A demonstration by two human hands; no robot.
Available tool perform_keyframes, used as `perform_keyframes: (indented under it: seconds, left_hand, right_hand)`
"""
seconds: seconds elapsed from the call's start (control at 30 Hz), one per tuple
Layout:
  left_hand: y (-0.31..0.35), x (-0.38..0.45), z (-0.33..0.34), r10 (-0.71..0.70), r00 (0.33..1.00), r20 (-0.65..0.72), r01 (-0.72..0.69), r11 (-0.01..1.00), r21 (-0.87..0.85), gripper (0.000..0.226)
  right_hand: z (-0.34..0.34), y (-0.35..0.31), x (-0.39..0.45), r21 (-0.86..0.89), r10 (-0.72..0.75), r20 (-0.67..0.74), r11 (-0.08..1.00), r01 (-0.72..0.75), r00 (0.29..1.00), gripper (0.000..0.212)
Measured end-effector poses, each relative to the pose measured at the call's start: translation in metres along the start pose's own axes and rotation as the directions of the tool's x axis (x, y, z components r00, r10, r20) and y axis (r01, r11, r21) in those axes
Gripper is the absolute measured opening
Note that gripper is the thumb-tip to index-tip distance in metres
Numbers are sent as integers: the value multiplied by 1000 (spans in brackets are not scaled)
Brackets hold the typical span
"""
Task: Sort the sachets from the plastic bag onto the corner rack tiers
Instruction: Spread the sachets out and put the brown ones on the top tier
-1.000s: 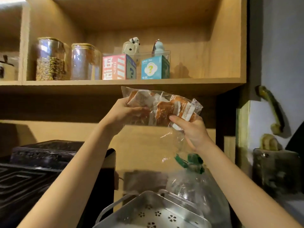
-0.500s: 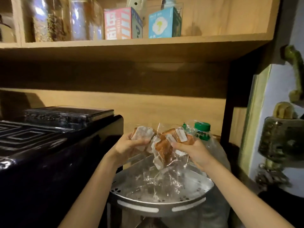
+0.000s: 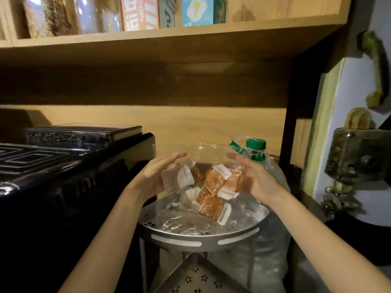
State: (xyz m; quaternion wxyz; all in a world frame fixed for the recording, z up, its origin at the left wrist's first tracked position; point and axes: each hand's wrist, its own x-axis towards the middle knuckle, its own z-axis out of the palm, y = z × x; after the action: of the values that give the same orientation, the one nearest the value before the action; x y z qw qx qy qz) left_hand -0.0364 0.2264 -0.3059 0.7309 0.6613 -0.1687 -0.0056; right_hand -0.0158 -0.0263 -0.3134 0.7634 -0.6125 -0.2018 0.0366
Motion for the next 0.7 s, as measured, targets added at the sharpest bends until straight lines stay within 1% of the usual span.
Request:
perform_keyframes:
  seconds: [0.07, 0.13, 0.17, 0.27, 0.33, 0.37, 0.4, 0.47, 0.5, 0.53, 0.57, 0.63, 0.7]
  left_hand:
    - [6, 2, 0, 17, 1000, 6, -16, 999, -38, 37]
    - [10, 3, -3, 37, 999, -25, -39, 995, -89, 29]
    - [12, 4, -4, 49, 998, -46, -53, 994, -98, 26]
    - [17, 4, -9, 75, 994, -77, -80, 995, -64, 27]
    - [22, 5, -8, 104, 991, -89, -109, 992, -56, 26]
    - [26, 5, -7, 120, 988, -93, -126, 990, -57, 25]
    - [30, 6, -6, 134, 986, -96, -140, 989, -52, 25]
    - [37, 5, -4, 166, 980, -114, -170, 985, -29, 25]
    - [38, 5, -4, 185, 974, -129, -189, 982, -15, 26]
    - [39, 4, -3, 204, 968, -150, -207, 978, -3, 29]
    - [38, 3, -2, 222, 959, -178, -223, 975, 13, 33]
    - [32, 0, 1, 241, 939, -244, -237, 970, 47, 36]
    - [23, -4, 1, 220, 927, -302, -211, 976, 62, 31]
  right_hand:
    - [-3, -3, 2, 50, -40, -12, 998, 40, 999, 49]
    - [-5, -7, 1, 69, -68, -65, 995, 72, 996, 43]
    - [-5, -10, -1, 46, -80, -84, 995, 84, 993, 39]
    - [-3, -17, -2, -103, -134, -100, 987, 123, 986, 32]
    - [-6, -22, -1, -142, -175, -106, 977, 160, 979, 32]
    - [-8, -25, 0, -137, -182, -87, 976, 169, 979, 36]
    - [-11, -29, 0, -140, -170, -38, 977, 163, 985, 43]
    - [-15, -35, -3, -226, -83, 112, 968, 107, 990, 52]
    - [-15, -36, -5, -287, -27, 172, 955, 76, 985, 52]
    - [-15, -35, -7, -336, 9, 203, 940, 61, 979, 49]
    - [-14, -33, -8, -360, 14, 196, 931, 58, 981, 44]
    - [-13, -30, -8, -330, -33, 114, 942, 69, 993, 30]
    - [-14, -29, -6, -274, -67, 41, 959, 76, 997, 16]
